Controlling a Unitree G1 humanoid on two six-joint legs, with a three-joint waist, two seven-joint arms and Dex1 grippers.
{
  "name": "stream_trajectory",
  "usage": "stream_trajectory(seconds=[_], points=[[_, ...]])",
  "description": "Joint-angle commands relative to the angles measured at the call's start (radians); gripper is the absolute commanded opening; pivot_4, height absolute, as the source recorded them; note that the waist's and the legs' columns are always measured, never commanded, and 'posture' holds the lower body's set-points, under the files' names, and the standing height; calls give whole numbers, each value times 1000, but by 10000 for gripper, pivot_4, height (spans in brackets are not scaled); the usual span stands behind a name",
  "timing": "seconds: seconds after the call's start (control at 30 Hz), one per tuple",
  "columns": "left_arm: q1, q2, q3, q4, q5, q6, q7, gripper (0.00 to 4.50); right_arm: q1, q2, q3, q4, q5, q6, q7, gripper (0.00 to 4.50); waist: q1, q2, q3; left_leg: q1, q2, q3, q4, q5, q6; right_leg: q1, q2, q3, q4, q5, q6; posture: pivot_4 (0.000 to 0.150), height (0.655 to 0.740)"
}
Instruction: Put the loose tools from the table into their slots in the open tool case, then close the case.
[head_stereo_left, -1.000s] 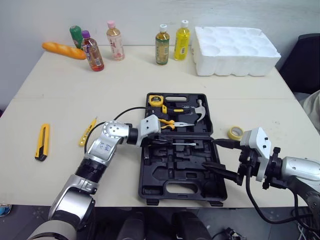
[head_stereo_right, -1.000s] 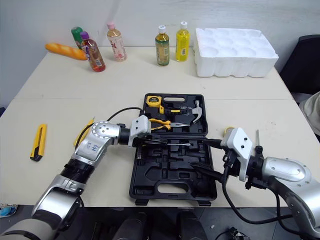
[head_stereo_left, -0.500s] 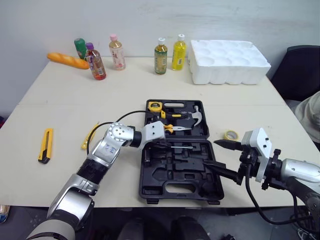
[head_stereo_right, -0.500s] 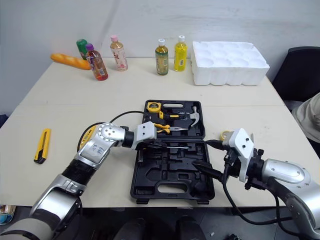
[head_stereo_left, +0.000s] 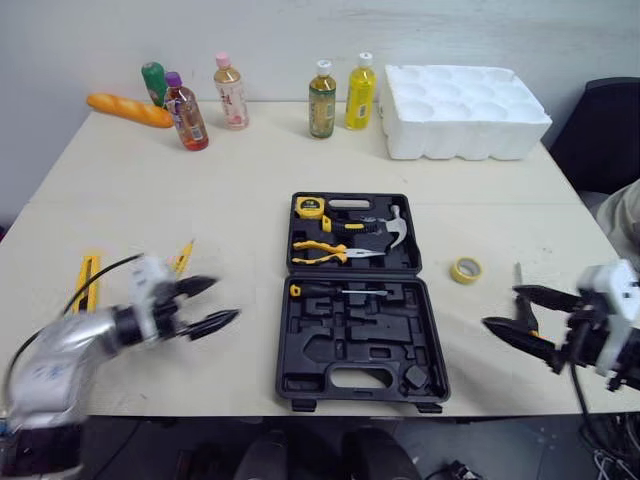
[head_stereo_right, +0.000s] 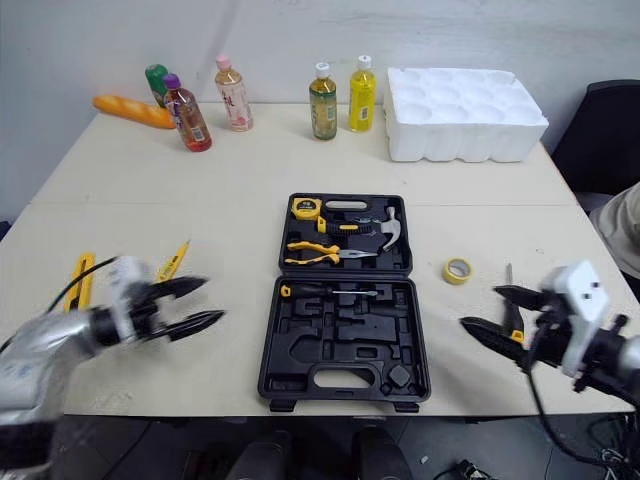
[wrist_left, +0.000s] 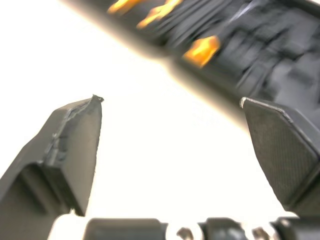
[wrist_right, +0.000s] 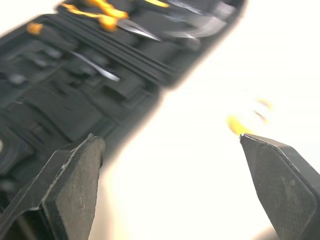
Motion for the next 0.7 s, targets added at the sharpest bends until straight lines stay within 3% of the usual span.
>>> stream_trajectory(seconds=[0.03, 0.13, 0.3, 0.5, 0.7], points=[[157, 32, 223, 1, -20, -23, 13, 44601, 59, -34, -126, 107, -54, -36, 72, 45000, 0, 0, 0, 0, 0, 0, 0, 0, 1, 0, 0, 0, -1, 0, 0, 1500, 7400], [244, 35, 336, 94, -5, -62, 48, 44601, 92, -58, -164, 230, -115, -88, 116, 45000, 2, 1, 2, 1, 0, 1, -1, -1, 1, 1, -2, -1, -3, 1, -1, 1500, 7400], [266, 53, 493, 252, -10, -80, 157, 44601, 56, -92, -204, 450, -173, -154, 137, 45000, 0, 3, 2, 0, 0, 2, -4, -1, 1, 1, -4, -2, -5, 1, -2, 1500, 7400], [241, 85, 489, 349, -2, -139, 184, 44601, 24, -110, -192, 560, -227, -220, 150, 45000, -3, 5, 4, 0, 0, 3, -6, -1, 1, 0, -4, -2, -5, 1, -2, 1500, 7400], [194, 110, 427, 397, 21, -196, 178, 44601, 1, -96, -183, 545, -236, -225, 141, 45000, -3, 6, 4, 0, 0, 3, -7, -1, 1, 0, -5, -2, -5, 1, -2, 1500, 7400]])
